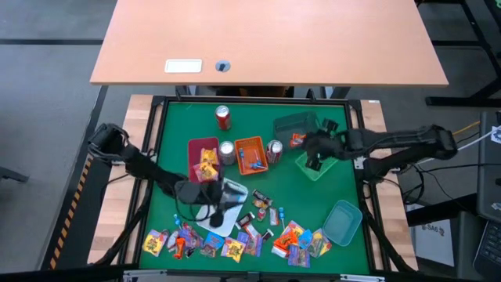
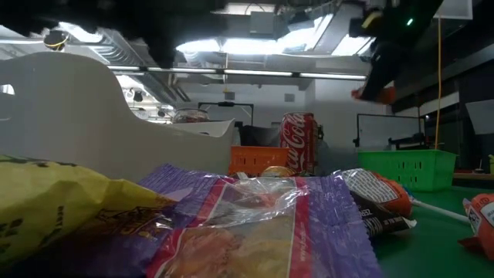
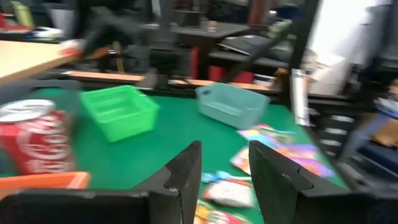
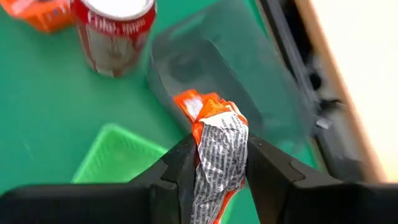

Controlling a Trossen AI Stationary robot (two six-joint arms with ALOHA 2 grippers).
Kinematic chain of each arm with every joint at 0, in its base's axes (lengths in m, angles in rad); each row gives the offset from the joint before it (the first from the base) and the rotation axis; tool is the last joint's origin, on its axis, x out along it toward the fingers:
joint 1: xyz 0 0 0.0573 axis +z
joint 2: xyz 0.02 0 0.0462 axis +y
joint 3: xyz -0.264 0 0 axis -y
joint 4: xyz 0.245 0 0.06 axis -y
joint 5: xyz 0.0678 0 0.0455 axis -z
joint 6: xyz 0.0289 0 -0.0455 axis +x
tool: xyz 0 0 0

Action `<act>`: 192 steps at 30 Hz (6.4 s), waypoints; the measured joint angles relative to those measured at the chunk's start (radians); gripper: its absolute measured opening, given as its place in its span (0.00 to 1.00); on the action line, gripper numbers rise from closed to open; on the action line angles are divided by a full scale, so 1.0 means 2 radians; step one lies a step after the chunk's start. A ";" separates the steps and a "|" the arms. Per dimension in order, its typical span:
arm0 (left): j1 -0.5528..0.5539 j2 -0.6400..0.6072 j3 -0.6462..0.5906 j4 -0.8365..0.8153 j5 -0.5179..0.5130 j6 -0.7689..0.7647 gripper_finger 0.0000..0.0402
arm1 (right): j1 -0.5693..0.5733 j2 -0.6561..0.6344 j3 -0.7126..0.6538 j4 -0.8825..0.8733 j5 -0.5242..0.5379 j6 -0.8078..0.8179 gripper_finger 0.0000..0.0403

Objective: Sort candy
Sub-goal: Put the orange candy bar into the black bin, then put the purple gummy into the white bin

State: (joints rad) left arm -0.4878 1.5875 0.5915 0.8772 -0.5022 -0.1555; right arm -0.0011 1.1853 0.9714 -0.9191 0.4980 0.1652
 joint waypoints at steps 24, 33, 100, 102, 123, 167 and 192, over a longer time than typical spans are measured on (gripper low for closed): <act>-0.237 0.000 0.000 -0.019 0.039 -0.572 0.30 | -0.272 0.013 -0.066 0.187 -0.184 -0.154 0.30; -0.256 0.000 0.000 -0.086 0.066 -0.707 0.29 | -0.289 0.016 -0.066 0.199 -0.218 -0.208 0.30; -0.249 -0.168 0.000 -0.512 0.043 -0.560 0.29 | -0.288 0.022 -0.066 0.197 -0.205 -0.217 0.66; -0.249 -0.157 0.000 -0.512 0.046 -0.544 0.29 | -0.288 0.022 -0.066 0.197 -0.205 -0.217 0.66; -0.250 -0.060 0.000 -0.503 0.064 -0.478 0.29 | -0.288 0.022 -0.066 0.197 -0.206 -0.216 0.66; -0.237 -0.113 0.050 -0.499 0.045 -0.389 0.00 | -0.288 0.022 -0.066 0.197 -0.206 -0.216 0.66; -0.086 -0.113 0.074 -0.499 -0.040 -0.350 0.01 | -0.287 0.022 -0.028 0.048 -0.206 -0.209 0.66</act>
State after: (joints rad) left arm -0.6602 1.3609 0.7403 -0.1203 -0.5828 -0.8546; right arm -0.5755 1.2285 0.9152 -0.8236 0.0854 -0.2535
